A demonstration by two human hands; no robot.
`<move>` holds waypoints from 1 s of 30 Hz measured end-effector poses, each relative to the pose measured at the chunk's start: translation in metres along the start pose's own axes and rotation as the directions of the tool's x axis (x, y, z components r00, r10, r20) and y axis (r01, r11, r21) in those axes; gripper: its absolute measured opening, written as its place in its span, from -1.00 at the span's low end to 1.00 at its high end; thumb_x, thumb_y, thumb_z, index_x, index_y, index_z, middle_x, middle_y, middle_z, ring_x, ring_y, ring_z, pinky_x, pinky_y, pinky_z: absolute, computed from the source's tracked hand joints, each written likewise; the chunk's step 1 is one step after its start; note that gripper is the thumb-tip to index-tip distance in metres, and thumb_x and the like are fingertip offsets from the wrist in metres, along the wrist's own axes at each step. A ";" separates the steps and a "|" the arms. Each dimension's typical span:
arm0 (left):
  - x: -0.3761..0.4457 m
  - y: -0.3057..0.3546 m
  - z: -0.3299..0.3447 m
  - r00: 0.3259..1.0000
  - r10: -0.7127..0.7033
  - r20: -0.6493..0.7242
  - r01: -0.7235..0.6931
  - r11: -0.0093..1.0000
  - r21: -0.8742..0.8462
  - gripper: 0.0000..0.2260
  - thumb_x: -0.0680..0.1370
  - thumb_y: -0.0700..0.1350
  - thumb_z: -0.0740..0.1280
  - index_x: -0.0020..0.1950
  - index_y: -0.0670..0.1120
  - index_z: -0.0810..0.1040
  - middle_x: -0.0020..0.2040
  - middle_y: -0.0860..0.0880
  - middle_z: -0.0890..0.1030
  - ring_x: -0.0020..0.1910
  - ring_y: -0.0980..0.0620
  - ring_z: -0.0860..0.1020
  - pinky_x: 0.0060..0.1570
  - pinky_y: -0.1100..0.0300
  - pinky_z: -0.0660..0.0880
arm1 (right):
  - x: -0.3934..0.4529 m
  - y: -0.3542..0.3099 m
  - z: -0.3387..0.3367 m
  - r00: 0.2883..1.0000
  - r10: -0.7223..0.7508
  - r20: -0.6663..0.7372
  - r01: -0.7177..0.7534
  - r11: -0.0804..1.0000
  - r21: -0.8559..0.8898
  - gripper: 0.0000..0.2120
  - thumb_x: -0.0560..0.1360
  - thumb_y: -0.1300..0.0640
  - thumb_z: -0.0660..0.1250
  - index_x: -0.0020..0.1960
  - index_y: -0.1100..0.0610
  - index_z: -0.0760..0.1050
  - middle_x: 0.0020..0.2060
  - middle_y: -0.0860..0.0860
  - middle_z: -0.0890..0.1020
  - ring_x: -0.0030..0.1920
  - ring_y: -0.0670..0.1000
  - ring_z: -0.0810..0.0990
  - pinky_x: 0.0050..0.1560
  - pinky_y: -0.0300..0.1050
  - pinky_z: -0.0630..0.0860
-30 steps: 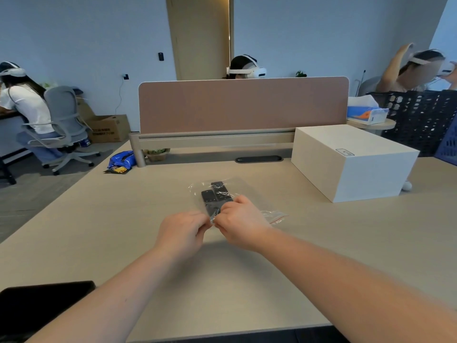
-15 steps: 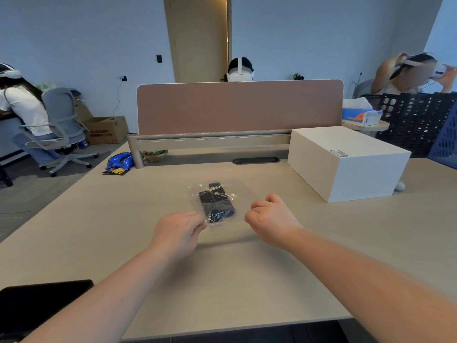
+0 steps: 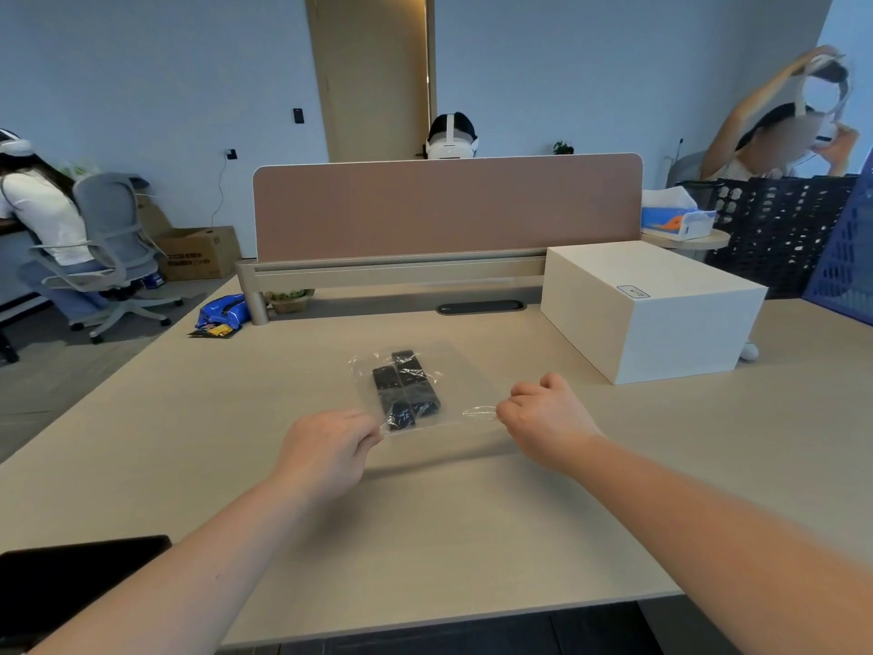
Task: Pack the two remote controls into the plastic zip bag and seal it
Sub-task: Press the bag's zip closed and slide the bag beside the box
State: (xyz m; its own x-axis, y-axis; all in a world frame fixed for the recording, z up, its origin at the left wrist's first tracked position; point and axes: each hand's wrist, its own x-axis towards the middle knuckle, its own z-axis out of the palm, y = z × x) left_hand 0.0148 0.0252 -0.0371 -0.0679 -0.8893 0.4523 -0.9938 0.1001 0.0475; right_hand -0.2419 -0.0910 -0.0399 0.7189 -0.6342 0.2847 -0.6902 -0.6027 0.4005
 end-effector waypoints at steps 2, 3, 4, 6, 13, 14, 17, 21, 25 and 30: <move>-0.001 -0.001 0.000 1.000 -0.003 0.008 0.003 1.000 0.002 -0.74 0.46 -0.02 0.10 -0.18 -0.02 0.57 -0.16 0.03 0.66 -0.11 -0.11 0.60 -0.30 0.16 0.37 | -0.003 0.004 0.001 1.000 0.017 -0.002 -0.017 1.000 0.010 -0.65 -0.21 0.36 0.42 -0.52 0.09 0.41 -0.67 -0.06 0.44 -0.48 0.01 0.53 -0.35 -0.19 0.17; -0.001 -0.001 0.000 1.000 -0.003 0.014 0.003 1.000 0.004 -0.72 0.45 -0.01 0.08 -0.17 -0.02 0.57 -0.16 0.03 0.66 -0.11 -0.10 0.60 -0.30 0.15 0.37 | -0.005 0.006 0.002 1.000 0.023 0.000 -0.023 1.000 0.020 -0.65 -0.22 0.36 0.42 -0.52 0.08 0.41 -0.67 -0.07 0.43 -0.49 0.01 0.52 -0.37 -0.19 0.17; -0.001 -0.002 0.000 1.000 0.001 0.014 -0.001 1.000 0.005 -0.72 0.45 0.00 0.08 -0.18 -0.02 0.57 -0.17 0.03 0.66 -0.11 -0.10 0.60 -0.31 0.15 0.36 | -0.007 0.007 0.002 1.000 0.028 0.012 -0.028 0.999 0.029 -0.64 -0.23 0.37 0.42 -0.52 0.08 0.40 -0.67 -0.07 0.44 -0.50 0.00 0.52 -0.37 -0.20 0.16; -0.002 -0.002 0.000 1.000 0.015 0.007 -0.015 1.000 0.003 -0.73 0.44 0.00 0.09 -0.19 -0.03 0.57 -0.19 0.03 0.66 -0.14 -0.09 0.61 -0.33 0.16 0.35 | -0.011 0.009 0.004 1.000 0.019 0.018 -0.020 0.999 0.031 -0.62 -0.24 0.36 0.45 -0.52 0.08 0.40 -0.67 -0.07 0.47 -0.51 -0.01 0.53 -0.41 -0.21 0.16; -0.002 0.001 -0.001 0.999 0.037 0.028 -0.037 0.999 -0.026 -0.71 0.44 0.01 0.08 -0.18 -0.05 0.57 -0.16 0.01 0.67 -0.13 -0.09 0.60 -0.30 0.16 0.35 | -0.014 0.016 0.007 0.996 0.010 0.088 -0.010 1.000 -0.005 -0.70 -0.03 0.27 0.56 -0.39 0.13 0.50 -0.52 0.01 0.61 -0.46 0.04 0.59 -0.51 -0.22 0.20; -0.002 0.002 -0.001 0.999 0.040 0.036 -0.039 0.999 -0.025 -0.72 0.44 0.01 0.09 -0.18 -0.05 0.57 -0.16 0.01 0.67 -0.13 -0.09 0.60 -0.31 0.16 0.35 | -0.015 0.016 0.006 0.994 0.010 0.107 -0.013 1.000 0.020 -0.82 0.22 0.26 0.49 -0.23 0.16 0.53 -0.34 0.06 0.67 -0.28 0.09 0.63 -0.45 -0.16 0.28; -0.003 -0.001 0.002 0.998 0.038 0.051 -0.037 0.999 -0.025 -0.73 0.44 0.01 0.09 -0.19 -0.04 0.56 -0.18 0.02 0.66 -0.14 -0.09 0.60 -0.42 0.24 0.24 | -0.016 0.016 0.007 0.975 0.072 0.211 -0.085 0.995 0.051 -0.85 0.61 0.20 0.12 0.11 0.19 0.43 0.03 0.11 0.62 0.07 0.15 0.54 -0.25 -0.07 0.30; -0.005 -0.003 0.002 0.997 0.007 0.071 -0.004 0.999 -0.045 -0.75 0.45 0.01 0.11 -0.20 -0.04 0.55 -0.19 0.02 0.65 -0.14 -0.09 0.59 -0.35 0.16 0.36 | -0.015 0.011 0.008 0.969 0.067 0.236 -0.091 0.992 0.093 -0.84 0.63 0.22 0.07 0.15 0.21 0.36 0.08 0.13 0.57 0.12 0.14 0.49 -0.14 0.01 0.45; -0.007 -0.002 -0.001 0.982 -0.006 0.187 0.013 0.999 -0.037 -0.77 0.50 0.07 0.17 -0.13 0.00 0.57 -0.10 0.07 0.64 -0.05 -0.03 0.58 -0.21 0.15 0.41 | -0.017 0.013 0.004 0.942 0.075 0.328 -0.138 0.975 0.173 -0.74 0.52 0.36 0.12 0.18 0.18 0.35 0.13 0.10 0.53 0.19 0.12 0.45 0.03 0.02 0.51; -0.003 -0.005 -0.007 0.953 -0.153 0.260 0.179 0.981 -0.080 -0.48 0.44 0.34 0.00 -0.30 -0.04 0.50 -0.22 0.03 0.57 -0.18 -0.01 0.51 -0.18 0.07 0.48 | -0.011 0.021 0.000 0.874 0.286 0.392 -0.440 0.809 0.389 -0.57 0.50 0.30 0.16 0.35 0.05 0.30 0.23 0.07 0.49 0.23 0.12 0.48 0.11 0.03 0.54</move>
State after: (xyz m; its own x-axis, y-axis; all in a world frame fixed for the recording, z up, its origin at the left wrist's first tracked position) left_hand 0.0208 0.0302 -0.0318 0.0643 -0.9793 0.1921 -0.9797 -0.0254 0.1986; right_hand -0.2643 -0.0967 -0.0341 0.3988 -0.9168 0.0219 -0.9067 -0.3977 -0.1402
